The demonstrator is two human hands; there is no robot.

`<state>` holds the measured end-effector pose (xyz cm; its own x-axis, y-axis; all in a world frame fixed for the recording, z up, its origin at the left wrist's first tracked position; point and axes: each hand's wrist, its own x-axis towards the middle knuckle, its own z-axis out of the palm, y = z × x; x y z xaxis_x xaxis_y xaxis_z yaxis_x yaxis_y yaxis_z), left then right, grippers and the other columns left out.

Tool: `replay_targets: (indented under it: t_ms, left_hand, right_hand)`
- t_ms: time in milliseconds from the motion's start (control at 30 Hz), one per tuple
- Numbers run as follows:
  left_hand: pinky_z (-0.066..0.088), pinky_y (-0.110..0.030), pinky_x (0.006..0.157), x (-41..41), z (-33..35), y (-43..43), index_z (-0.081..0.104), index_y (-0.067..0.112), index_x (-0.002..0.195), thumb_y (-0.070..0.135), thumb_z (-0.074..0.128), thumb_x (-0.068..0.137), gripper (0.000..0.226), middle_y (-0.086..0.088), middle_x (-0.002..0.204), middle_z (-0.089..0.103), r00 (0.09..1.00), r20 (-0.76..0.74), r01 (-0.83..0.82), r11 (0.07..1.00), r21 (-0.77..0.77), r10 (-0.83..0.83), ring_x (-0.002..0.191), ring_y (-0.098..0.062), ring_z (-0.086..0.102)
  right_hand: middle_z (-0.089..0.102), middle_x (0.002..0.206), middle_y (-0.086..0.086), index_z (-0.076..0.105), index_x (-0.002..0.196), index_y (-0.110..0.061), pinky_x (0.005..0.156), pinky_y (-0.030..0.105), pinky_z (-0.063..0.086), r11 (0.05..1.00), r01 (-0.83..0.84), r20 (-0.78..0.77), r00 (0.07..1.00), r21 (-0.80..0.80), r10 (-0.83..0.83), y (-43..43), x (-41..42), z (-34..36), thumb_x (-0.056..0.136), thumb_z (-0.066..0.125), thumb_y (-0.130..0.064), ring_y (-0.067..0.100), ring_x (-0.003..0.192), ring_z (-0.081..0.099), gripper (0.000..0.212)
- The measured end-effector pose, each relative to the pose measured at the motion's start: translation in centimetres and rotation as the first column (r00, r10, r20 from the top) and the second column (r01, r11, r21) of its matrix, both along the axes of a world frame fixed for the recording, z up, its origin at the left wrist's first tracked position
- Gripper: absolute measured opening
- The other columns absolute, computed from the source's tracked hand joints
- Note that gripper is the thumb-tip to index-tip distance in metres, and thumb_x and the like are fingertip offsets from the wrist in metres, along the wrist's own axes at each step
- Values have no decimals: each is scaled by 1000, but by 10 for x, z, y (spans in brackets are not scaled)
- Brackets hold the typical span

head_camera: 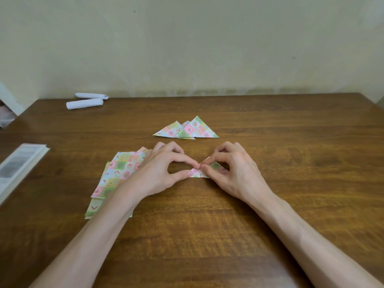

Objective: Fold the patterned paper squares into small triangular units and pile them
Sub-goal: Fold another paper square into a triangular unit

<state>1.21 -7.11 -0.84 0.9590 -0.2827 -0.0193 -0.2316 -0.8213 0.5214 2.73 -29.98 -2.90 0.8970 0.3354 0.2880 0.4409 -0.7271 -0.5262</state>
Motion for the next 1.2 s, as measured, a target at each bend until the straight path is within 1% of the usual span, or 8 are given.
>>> replay_targets:
  t_ms: [100,200,333,533,733,1000,1100,1200]
  left_hand:
    - [32,-37,104,1,0,1,65,66,111,55,66,92,22,28,114,44,1000,-3,-1,1000,11,1,119,-3,35]
    - [33,-38,104,0,-1,1,65,69,110,57,66,92,22,27,113,45,1000,11,3,1000,7,-3,118,-2,34]
    - [35,-42,105,1,0,1,63,71,109,62,63,90,21,28,114,45,1000,-2,-3,1000,18,3,120,-4,34]
    - [33,-40,105,1,2,1,64,70,110,58,64,92,22,28,114,45,1000,-22,0,1000,16,1,121,-4,33]
    - [26,-36,103,-1,1,1,66,67,113,57,65,92,23,26,114,46,1000,-1,-2,1000,6,2,121,-3,32]
    - [30,-44,108,0,1,4,63,72,110,62,64,89,23,28,114,45,1000,-2,-6,1000,21,6,122,-1,31]
    - [33,-42,107,-2,-1,-1,67,68,107,66,66,86,21,26,113,47,999,16,-38,999,-35,39,121,0,33]
    - [31,-40,105,-3,-1,-2,67,66,108,65,66,87,20,26,112,47,997,77,-33,999,27,31,121,-1,33]
  right_hand:
    - [53,106,-19,79,92,-39,73,20,41,1000,5,60,998,-7,-5,2,-1,-1,86,72,-59,8,103,41,22]
    - [56,106,-17,76,87,-36,78,29,47,1000,12,113,994,-14,-10,6,-1,-8,83,69,-64,12,101,43,29]
    - [54,109,-18,65,85,-36,86,39,46,999,42,73,996,1,-42,11,-3,-13,77,62,-71,13,101,42,36]
    - [51,115,-18,62,87,-36,89,35,38,998,46,15,999,-51,-45,13,-3,-9,73,61,-76,14,107,41,42]
    - [49,119,-18,61,89,-36,88,32,30,996,41,-26,999,-84,-44,13,-2,-5,75,66,-72,12,111,37,39]
    - [49,120,-22,68,97,-38,88,32,32,999,-9,-98,995,-53,4,4,-1,0,80,72,-61,10,113,39,29]
    - [49,119,-22,68,97,-37,88,32,31,999,-8,-93,996,-48,4,4,-2,-1,80,71,-63,9,112,38,31]
    - [50,122,-22,70,101,-39,94,33,34,999,-22,-133,991,-29,18,1,-2,2,80,74,-57,9,117,39,28]
